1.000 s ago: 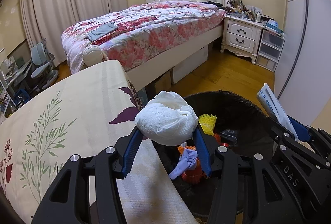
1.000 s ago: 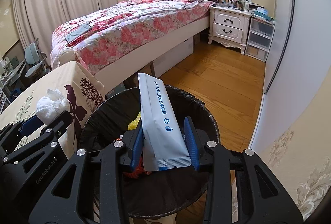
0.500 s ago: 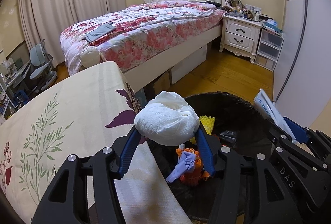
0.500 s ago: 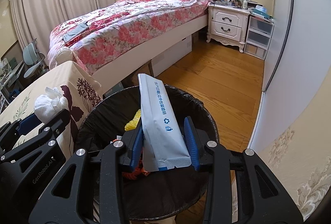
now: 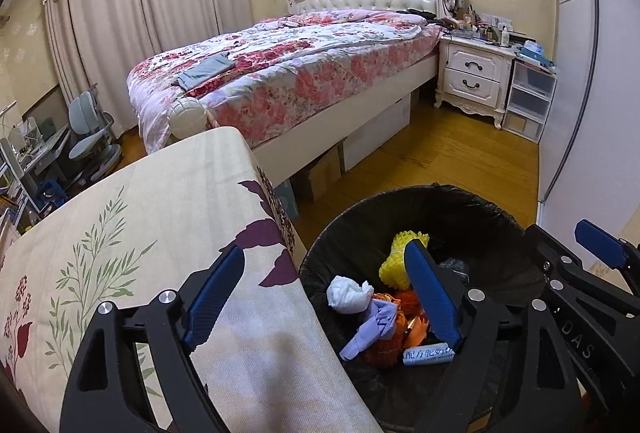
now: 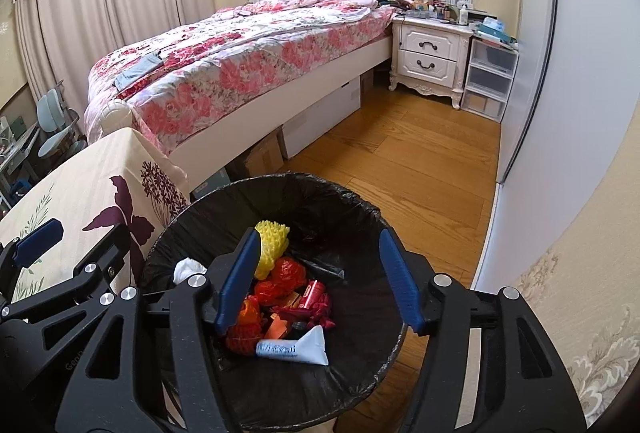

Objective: Collect trash
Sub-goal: 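Open both tools over the black bin to drop the tissue and packet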

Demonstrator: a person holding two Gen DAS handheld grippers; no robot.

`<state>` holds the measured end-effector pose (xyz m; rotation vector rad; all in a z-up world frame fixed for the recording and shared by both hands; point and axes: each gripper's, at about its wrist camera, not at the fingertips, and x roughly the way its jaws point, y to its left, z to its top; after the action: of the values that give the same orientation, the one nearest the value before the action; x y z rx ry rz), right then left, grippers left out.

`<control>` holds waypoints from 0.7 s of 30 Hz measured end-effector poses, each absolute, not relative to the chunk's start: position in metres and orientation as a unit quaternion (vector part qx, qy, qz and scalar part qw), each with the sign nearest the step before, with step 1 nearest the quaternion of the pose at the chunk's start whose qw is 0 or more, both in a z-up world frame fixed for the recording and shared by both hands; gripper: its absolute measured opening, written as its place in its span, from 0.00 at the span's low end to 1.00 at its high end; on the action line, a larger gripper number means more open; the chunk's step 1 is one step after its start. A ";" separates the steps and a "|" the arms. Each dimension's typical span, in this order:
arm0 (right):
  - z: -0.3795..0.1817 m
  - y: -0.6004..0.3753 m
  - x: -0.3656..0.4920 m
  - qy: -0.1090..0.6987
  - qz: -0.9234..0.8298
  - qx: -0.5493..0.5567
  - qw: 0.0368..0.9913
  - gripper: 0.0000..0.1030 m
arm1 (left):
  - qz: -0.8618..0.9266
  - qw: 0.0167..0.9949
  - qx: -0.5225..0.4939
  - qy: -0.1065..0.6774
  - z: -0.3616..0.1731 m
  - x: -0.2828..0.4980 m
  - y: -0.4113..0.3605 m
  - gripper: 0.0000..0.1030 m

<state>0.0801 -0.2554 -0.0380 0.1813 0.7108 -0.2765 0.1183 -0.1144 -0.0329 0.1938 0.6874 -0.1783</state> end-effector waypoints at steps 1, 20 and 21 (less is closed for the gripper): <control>-0.037 -0.255 0.080 0.345 -0.137 0.088 0.924 0.61 | -0.088 0.933 0.093 0.336 -0.033 0.118 -0.114 0.80; -0.018 -0.251 0.053 0.327 -0.164 0.075 0.928 0.84 | -0.096 0.941 0.074 0.316 -0.010 0.097 -0.096 0.87; -0.017 -0.249 0.051 0.326 -0.164 0.074 0.928 0.84 | -0.094 0.942 0.074 0.315 -0.009 0.094 -0.094 0.87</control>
<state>0.0507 -0.2492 -0.0168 0.1521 0.6680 -0.3365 0.0940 -0.0941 -0.0091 0.1517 0.6422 -0.1914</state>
